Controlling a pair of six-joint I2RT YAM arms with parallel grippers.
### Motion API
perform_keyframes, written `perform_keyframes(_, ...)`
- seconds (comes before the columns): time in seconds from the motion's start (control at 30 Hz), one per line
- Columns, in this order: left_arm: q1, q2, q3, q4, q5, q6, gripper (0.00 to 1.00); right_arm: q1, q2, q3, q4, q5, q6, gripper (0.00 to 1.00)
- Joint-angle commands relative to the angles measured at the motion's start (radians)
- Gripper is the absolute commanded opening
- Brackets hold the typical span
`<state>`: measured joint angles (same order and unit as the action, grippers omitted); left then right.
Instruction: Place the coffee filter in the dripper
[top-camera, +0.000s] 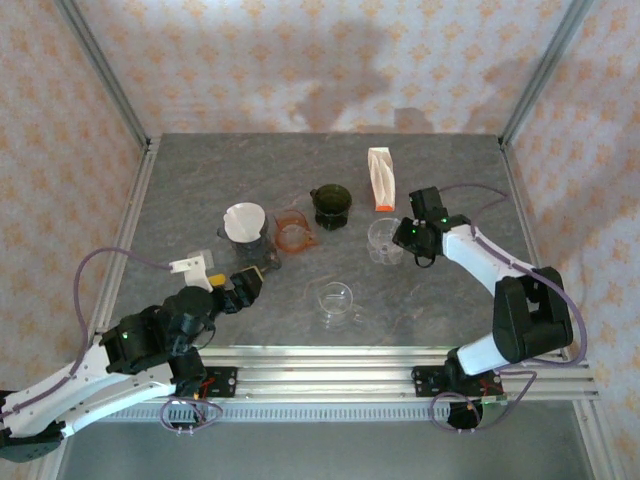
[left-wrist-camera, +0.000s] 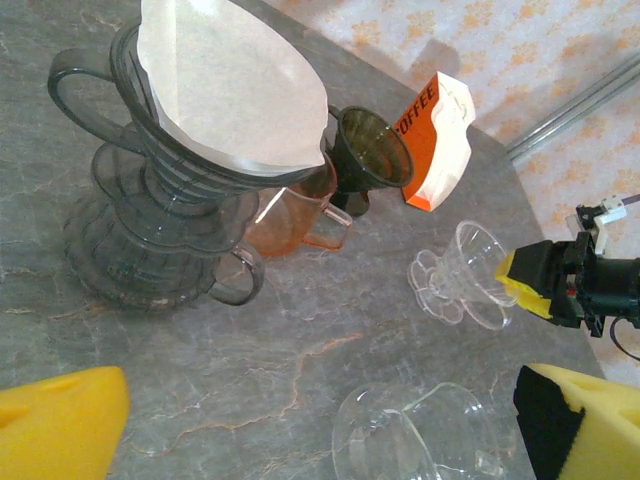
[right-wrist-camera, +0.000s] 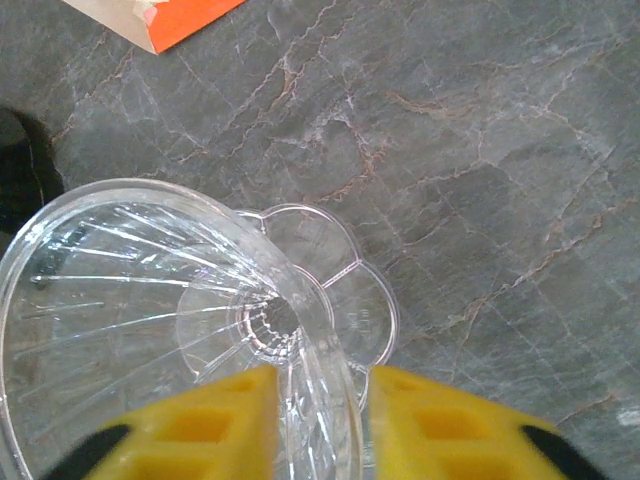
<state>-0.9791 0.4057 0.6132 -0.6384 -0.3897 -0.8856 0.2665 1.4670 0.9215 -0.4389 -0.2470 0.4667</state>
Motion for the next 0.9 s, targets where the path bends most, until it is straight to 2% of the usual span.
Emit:
perform_keyframes(0.0, 0.006, 0.009, -0.009, 0.007, -0.011, -0.003, 0.99, -0.006, 0.0, -0.01, 0.012, -0.003, 0.001, 0.18)
perform_keyframes(0.17, 0.006, 0.003, -0.003, -0.001, -0.016, -0.001, 1.0, -0.006, -0.024, -0.012, -0.003, -0.027, -0.012, 0.0)
perform_keyframes(0.3, 0.006, -0.001, -0.003, -0.004, -0.018, -0.001, 0.99, -0.006, -0.072, -0.022, -0.034, -0.043, -0.034, 0.0)
perform_keyframes(0.57, 0.006, -0.003, -0.001, -0.005, -0.02, 0.004, 1.0, 0.014, -0.292, -0.005, -0.151, -0.12, -0.077, 0.0)
perform_keyframes(0.67, 0.006, -0.005, -0.003, -0.005, -0.022, 0.003, 0.99, 0.076, -0.342, 0.039, -0.234, -0.163, -0.104, 0.0)
perform_keyframes(0.87, 0.006, -0.017, -0.015, -0.005, -0.033, -0.002, 1.0, 0.322, -0.363, 0.132, -0.373, -0.119, -0.103, 0.0)
